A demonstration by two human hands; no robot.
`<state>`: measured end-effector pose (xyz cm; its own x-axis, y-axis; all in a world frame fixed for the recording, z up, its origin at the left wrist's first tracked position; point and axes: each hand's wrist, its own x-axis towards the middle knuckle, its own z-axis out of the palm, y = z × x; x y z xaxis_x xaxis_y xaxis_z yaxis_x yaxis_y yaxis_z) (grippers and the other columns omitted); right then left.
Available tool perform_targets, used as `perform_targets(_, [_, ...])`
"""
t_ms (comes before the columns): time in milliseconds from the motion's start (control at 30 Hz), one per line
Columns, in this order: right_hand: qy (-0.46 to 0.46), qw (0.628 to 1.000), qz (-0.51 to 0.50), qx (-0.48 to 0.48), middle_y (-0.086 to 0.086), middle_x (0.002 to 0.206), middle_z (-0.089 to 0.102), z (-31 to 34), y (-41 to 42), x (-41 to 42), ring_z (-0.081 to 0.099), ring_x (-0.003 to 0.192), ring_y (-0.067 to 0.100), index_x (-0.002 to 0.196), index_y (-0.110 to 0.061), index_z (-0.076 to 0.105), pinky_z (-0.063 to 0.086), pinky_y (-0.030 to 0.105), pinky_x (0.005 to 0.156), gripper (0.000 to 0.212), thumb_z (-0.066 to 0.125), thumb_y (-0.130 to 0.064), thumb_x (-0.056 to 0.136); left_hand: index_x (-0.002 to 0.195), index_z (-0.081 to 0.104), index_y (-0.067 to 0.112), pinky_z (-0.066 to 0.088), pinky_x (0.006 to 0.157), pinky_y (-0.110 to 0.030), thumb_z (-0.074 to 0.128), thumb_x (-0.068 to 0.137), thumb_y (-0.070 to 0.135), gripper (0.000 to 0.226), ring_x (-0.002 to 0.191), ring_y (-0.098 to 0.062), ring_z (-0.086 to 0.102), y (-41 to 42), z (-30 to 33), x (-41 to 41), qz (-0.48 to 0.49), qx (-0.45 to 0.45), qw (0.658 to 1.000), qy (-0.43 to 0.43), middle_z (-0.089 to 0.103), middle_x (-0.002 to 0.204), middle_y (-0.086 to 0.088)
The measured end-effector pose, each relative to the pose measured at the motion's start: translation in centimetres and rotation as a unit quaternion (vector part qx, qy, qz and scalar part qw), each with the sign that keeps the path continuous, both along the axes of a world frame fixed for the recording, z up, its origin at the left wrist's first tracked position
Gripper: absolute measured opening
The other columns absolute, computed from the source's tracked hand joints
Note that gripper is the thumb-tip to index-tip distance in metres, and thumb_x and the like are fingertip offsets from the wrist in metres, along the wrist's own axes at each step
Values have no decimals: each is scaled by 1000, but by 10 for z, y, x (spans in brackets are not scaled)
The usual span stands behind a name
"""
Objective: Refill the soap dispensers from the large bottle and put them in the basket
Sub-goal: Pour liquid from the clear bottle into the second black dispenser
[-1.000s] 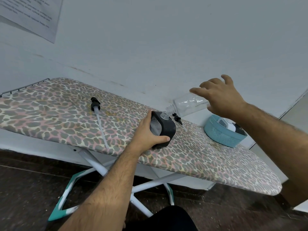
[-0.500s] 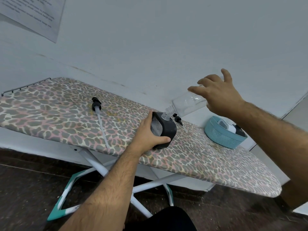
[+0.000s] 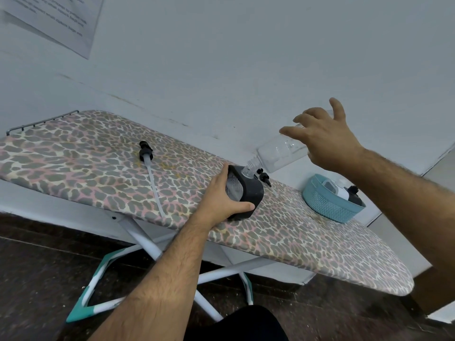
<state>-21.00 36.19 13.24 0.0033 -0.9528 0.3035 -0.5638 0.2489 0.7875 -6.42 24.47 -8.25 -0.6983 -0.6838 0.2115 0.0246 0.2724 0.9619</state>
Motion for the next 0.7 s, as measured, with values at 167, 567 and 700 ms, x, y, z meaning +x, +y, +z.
perform_targets(167, [6, 1000, -6, 9, 8, 141, 52, 2, -3, 4, 38, 136, 31, 141, -36, 45, 8, 66, 113, 71, 62, 0, 82, 160, 1, 34, 30, 120, -51, 91, 65, 40, 131, 148, -20, 25, 1, 1, 1, 0, -5, 1000, -3, 21, 162, 3])
perform_targets(567, [32, 998, -16, 45, 5, 138, 54, 14, -12, 18, 39, 134, 29, 141, -38, 45, 11, 64, 113, 68, 60, -3, 84, 160, 1, 34, 28, 120, -53, 90, 67, 39, 129, 149, -21, 22, 1, 2, 2, -6, -3, 1000, -6, 18, 163, 3])
perform_targets(700, [51, 997, -21, 58, 4, 138, 54, 18, -16, 23, 40, 135, 29, 141, -38, 44, 11, 65, 113, 66, 60, -5, 86, 160, 0, 34, 28, 120, -53, 90, 67, 39, 129, 149, -21, 21, 2, 3, 3, -7, -5, 1000, -7, 17, 163, 3])
